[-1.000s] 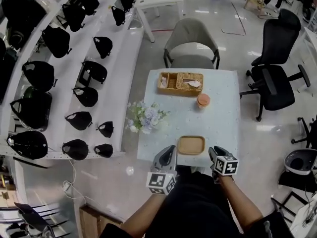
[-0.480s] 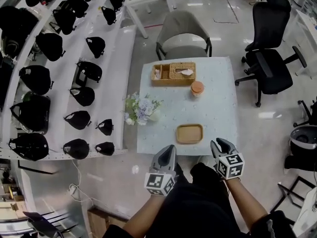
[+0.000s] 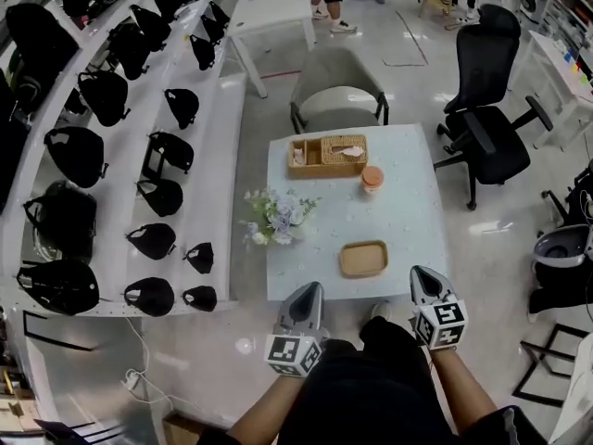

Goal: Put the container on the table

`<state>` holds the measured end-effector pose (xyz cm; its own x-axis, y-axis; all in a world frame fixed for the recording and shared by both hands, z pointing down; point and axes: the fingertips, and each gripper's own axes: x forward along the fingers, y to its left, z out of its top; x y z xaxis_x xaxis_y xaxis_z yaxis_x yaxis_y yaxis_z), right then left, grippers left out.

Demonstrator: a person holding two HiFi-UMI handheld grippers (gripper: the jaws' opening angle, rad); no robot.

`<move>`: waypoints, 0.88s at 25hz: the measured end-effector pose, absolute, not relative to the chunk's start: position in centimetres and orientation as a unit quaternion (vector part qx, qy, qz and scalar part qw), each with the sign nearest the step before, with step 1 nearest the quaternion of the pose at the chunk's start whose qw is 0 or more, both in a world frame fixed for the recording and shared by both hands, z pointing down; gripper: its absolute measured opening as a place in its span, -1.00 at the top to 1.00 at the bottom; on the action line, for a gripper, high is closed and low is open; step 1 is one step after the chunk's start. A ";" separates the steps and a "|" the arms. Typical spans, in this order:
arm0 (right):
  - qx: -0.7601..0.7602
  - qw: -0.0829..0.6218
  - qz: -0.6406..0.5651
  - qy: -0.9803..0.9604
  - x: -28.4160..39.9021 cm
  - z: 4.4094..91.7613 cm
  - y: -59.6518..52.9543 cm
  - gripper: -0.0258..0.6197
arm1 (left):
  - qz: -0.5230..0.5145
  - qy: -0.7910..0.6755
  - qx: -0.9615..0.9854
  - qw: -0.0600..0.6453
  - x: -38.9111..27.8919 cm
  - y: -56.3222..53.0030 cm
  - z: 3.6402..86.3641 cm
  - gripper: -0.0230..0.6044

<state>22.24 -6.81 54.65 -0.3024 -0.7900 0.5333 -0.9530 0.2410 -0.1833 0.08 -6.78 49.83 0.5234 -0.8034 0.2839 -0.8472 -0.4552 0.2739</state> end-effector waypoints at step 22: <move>0.620 0.121 0.183 -0.754 10.2 47.6 -3.2 0.92 | 0.021 -0.489 0.860 0.147 -13.8 -4.5 44.7 0.90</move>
<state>10.16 -3.17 47.59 -0.2028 -0.8896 0.4092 -0.9782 0.1653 -0.1255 -13.81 -4.49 44.70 0.5214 -0.8341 0.1800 -0.8465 -0.4791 0.2320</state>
